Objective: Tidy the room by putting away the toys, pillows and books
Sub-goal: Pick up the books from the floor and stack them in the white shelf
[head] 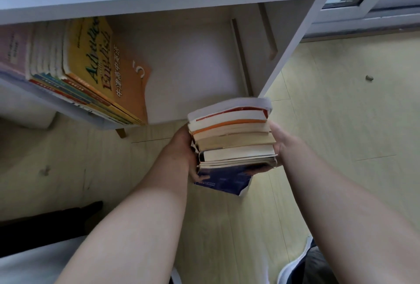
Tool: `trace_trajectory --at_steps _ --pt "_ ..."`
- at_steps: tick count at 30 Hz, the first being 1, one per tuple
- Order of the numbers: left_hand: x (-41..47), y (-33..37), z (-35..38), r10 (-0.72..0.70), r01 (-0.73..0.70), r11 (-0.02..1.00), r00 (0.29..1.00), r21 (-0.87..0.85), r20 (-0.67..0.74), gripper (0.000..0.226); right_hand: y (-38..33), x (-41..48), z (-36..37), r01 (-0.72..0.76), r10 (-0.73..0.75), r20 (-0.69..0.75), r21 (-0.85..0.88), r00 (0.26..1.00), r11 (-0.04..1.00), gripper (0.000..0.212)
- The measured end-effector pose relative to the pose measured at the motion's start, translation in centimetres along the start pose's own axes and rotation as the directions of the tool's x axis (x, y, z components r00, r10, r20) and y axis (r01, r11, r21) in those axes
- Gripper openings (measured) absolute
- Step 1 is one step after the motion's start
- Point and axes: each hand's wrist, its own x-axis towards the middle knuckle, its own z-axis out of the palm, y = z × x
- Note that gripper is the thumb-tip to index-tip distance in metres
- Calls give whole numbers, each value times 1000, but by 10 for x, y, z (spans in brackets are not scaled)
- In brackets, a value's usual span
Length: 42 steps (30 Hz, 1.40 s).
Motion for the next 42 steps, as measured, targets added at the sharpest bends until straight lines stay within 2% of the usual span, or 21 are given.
trace_trajectory --at_steps 3,6,12,14,16,18,24,27,28,32,36,42 --pt "-11 -17 -9 -4 4 999 1000 -34 6 40 14 -2 7 93 -97 50 65 994 994 36" --pt "-17 -36 -21 -18 23 997 997 -74 76 30 32 -15 16 84 -96 80 140 992 987 38" --pt "4 -46 -40 -50 51 998 998 -26 27 38 51 -41 22 20 -20 58 -11 998 1000 39" --pt "10 -47 -42 -57 57 998 998 -5 27 38 52 -40 22 18 -18 31 -28 999 999 51" --pt "9 -49 -41 -55 55 998 998 4 42 38 52 -34 20 3 -3 1 27 1000 1000 74" --pt "4 -48 -39 -46 45 999 998 19 51 36 50 -30 19 -6 7 -31 37 999 999 84" --pt "16 -47 -43 10 -15 999 995 51 100 39 47 -25 19 -4 2 -102 -24 995 1000 61" --pt "15 -50 -39 85 -86 996 981 1 175 14 44 -23 21 14 -21 -100 -71 995 997 48" --pt "16 -51 -39 117 -112 993 974 -34 192 12 43 -23 20 26 -35 -85 -98 996 995 48" --pt "10 -48 -35 188 -170 980 959 -101 210 25 36 -26 18 72 -83 -49 -187 995 980 46" --pt "6 -46 -30 185 -182 983 965 -34 187 42 36 -22 20 121 -128 -50 -124 991 985 46" --pt "7 -37 -35 88 -92 995 990 25 106 61 31 -17 24 207 -206 -80 2 975 978 38"
